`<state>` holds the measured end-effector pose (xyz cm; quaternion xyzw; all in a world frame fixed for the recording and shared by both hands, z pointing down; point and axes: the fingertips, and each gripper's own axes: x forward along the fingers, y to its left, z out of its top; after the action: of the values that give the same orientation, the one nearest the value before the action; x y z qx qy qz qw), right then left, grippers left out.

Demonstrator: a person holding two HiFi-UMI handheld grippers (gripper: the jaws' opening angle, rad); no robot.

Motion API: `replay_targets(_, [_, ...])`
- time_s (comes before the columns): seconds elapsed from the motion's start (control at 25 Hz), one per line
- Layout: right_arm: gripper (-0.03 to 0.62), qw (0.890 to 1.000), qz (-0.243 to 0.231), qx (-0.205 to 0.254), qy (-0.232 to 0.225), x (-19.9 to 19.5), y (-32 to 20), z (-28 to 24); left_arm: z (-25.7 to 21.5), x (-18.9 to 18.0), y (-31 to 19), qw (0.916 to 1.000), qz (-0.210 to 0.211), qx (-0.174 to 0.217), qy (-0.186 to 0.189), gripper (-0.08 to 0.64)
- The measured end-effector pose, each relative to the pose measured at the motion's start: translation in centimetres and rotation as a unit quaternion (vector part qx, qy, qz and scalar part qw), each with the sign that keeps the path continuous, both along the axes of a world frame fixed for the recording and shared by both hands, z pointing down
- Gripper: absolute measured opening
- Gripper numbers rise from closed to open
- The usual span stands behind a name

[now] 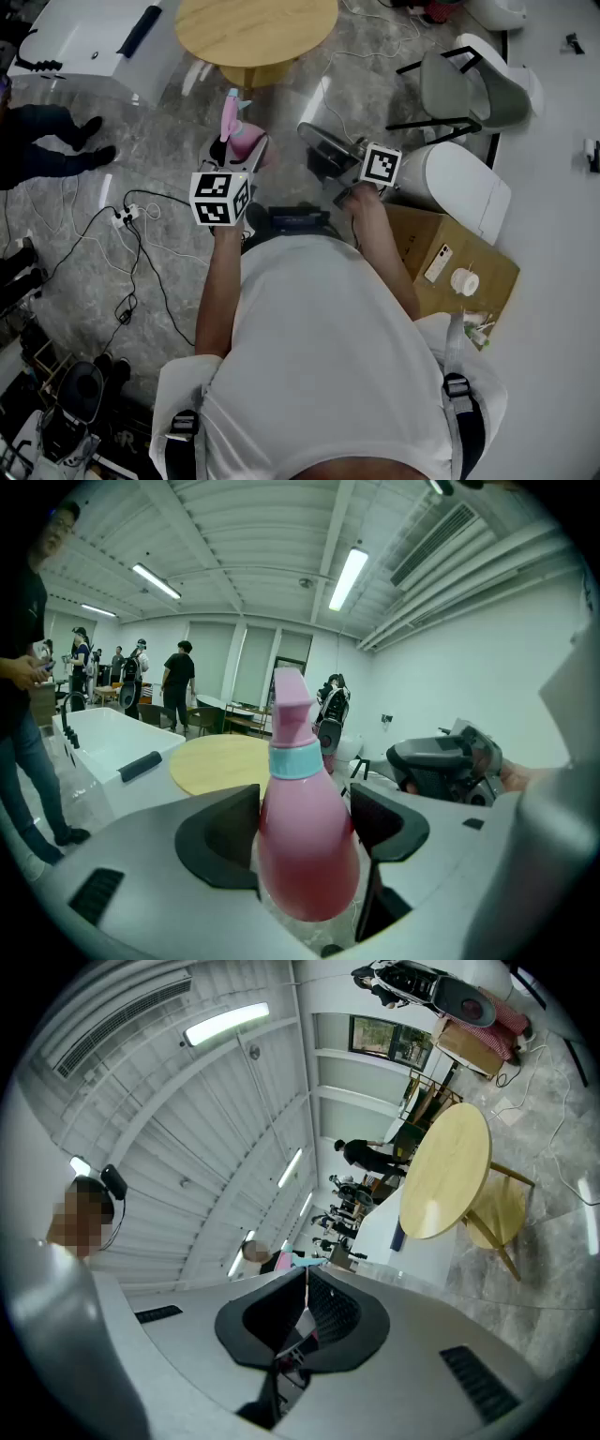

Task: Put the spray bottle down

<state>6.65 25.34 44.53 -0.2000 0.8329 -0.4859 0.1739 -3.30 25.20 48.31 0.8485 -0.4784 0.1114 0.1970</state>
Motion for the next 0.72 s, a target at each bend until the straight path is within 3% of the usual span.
replay_targets(0.72, [0.021,1.0,-0.001,0.004,0.004,-1.2,-0.6,0.0,0.0,-1.0,-0.5,1.0,0.0,0.004,0.002,0.305])
